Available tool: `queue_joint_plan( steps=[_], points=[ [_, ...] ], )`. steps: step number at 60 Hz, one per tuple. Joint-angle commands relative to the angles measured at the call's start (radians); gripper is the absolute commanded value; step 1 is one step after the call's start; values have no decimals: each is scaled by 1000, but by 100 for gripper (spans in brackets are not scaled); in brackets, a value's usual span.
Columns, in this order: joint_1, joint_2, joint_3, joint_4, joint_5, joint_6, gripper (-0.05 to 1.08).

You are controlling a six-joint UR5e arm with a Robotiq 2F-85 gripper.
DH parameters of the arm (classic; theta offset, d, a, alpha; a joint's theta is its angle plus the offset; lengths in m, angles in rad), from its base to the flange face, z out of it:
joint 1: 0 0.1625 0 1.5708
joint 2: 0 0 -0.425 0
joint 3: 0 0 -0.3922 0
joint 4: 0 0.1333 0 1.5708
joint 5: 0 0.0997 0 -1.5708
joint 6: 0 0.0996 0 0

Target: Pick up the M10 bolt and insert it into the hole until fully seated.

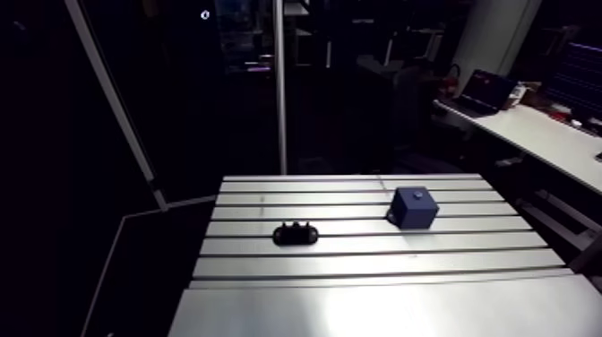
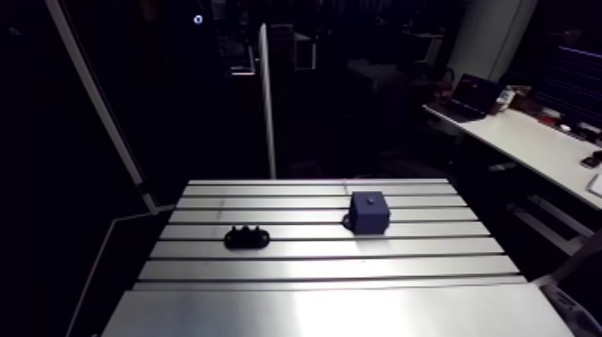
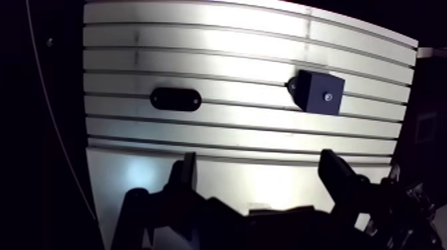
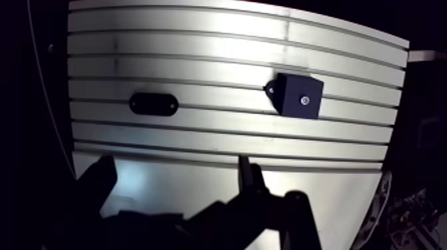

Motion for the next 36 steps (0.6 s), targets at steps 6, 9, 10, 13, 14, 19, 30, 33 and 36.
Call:
queue_joint_plan(
  steps=[6,9,10,13,14,19,30,33,36],
  points=[
    [19,-15,25,-3,6,-1,0],
    [19,-17,27,-3,5,-1,0],
    [19,-17,27,-3,5,-1,0],
    [19,-19,30,-6,3,-1,0],
    [19,-19,30,-6,3,0,0],
    [19,-19,30,-6,3,-1,0],
    [19,-26,40,-19,23,-2,0],
    [19,-29,45,-28,34,-4,0],
    [19,-32,48,-30,35,-4,0]
  ],
)
